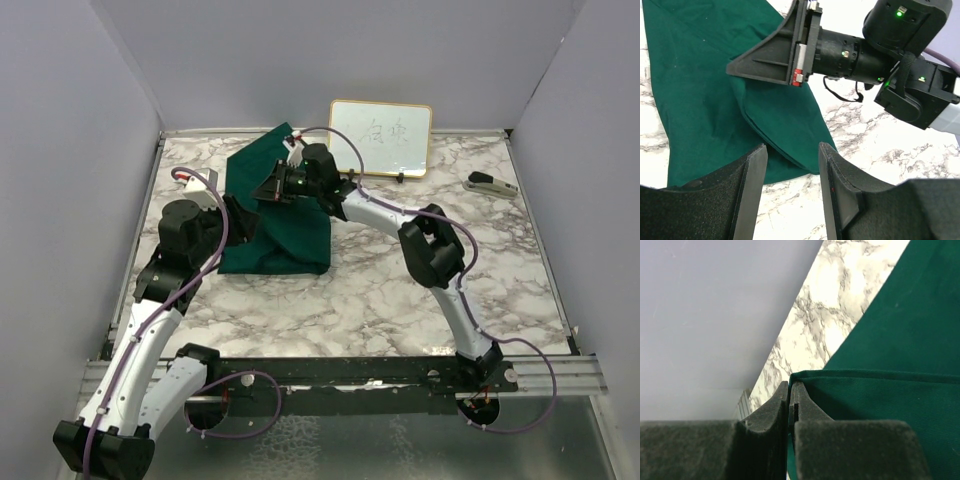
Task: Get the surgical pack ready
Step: Pack the surgical kit at the center of the board.
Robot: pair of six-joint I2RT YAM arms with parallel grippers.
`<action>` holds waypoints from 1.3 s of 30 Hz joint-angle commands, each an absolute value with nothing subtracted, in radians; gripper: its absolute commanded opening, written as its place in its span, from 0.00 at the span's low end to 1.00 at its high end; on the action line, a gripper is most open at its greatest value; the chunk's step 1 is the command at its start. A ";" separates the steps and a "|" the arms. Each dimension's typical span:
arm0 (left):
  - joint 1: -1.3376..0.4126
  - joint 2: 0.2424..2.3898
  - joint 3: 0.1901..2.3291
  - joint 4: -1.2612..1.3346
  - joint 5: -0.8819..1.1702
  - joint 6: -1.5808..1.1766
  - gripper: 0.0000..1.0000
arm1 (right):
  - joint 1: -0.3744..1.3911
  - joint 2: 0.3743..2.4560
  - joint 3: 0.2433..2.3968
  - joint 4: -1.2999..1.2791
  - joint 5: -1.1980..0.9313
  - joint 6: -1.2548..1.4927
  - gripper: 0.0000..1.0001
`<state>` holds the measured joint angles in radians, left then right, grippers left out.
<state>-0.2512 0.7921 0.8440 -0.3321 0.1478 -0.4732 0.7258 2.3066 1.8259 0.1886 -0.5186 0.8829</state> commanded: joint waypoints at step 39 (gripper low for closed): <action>-0.255 0.784 0.893 -0.361 0.134 -0.471 0.49 | 0.831 2.710 2.278 0.150 -0.334 0.891 0.04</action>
